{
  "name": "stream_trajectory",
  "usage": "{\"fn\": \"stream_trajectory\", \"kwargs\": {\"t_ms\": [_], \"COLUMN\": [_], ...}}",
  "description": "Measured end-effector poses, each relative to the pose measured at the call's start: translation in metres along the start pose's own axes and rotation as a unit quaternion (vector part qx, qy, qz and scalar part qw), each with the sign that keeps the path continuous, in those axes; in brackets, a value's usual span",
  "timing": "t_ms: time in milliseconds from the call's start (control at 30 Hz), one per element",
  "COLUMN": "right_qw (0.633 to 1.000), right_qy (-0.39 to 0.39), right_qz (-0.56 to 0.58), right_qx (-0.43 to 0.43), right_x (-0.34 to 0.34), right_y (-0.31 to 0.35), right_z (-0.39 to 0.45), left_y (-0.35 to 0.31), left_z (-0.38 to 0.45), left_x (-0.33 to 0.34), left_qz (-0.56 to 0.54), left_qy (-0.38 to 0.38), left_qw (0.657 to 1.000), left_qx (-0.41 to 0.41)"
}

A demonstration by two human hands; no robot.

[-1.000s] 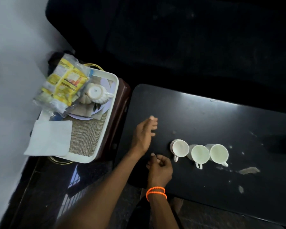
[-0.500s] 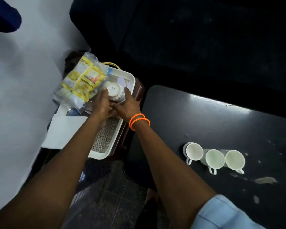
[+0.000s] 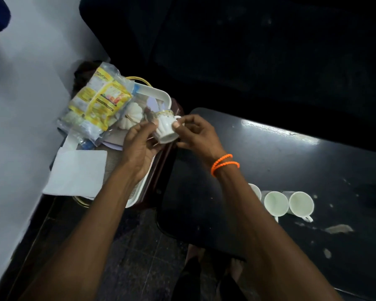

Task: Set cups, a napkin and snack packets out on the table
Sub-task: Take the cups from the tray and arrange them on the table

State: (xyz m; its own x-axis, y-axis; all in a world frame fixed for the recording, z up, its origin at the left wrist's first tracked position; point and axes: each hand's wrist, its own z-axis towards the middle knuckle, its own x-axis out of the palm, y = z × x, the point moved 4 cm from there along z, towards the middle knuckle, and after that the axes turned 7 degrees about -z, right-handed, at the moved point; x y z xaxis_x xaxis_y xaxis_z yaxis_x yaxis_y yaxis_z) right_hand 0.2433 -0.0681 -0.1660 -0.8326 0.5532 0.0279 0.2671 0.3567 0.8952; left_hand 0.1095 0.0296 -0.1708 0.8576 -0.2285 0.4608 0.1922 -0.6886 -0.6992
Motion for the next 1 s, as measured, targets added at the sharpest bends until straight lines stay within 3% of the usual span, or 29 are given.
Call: {"fn": "stream_trajectory", "kwargs": {"t_ms": [100, 200, 333, 500, 633, 1000], "right_qw": [0.998, 0.994, 0.979, 0.938, 0.934, 0.923], "right_qy": [0.057, 0.045, -0.011, -0.101, -0.133, -0.146], "right_qz": [-0.022, -0.08, -0.192, -0.321, -0.316, -0.351], "right_qx": [0.034, 0.057, 0.061, 0.087, 0.1, 0.054], "right_x": [-0.056, -0.107, -0.159, -0.202, -0.218, -0.225], "right_y": [-0.012, -0.029, -0.051, -0.077, -0.091, -0.104], "right_z": [-0.021, -0.043, -0.058, -0.065, -0.072, -0.084], "left_y": [0.033, 0.072, 0.126, 0.177, 0.197, 0.206], "left_z": [-0.002, -0.011, -0.017, -0.02, -0.018, -0.017], "left_x": [0.017, 0.043, 0.075, 0.107, 0.118, 0.119], "left_qz": [0.059, 0.145, 0.278, 0.428, 0.459, 0.427], "left_qy": [0.058, 0.134, 0.108, 0.109, 0.121, 0.182], "left_qw": [0.994, 0.978, 0.954, 0.897, 0.879, 0.886], "left_qx": [-0.068, -0.075, -0.034, 0.024, 0.046, 0.009]}}
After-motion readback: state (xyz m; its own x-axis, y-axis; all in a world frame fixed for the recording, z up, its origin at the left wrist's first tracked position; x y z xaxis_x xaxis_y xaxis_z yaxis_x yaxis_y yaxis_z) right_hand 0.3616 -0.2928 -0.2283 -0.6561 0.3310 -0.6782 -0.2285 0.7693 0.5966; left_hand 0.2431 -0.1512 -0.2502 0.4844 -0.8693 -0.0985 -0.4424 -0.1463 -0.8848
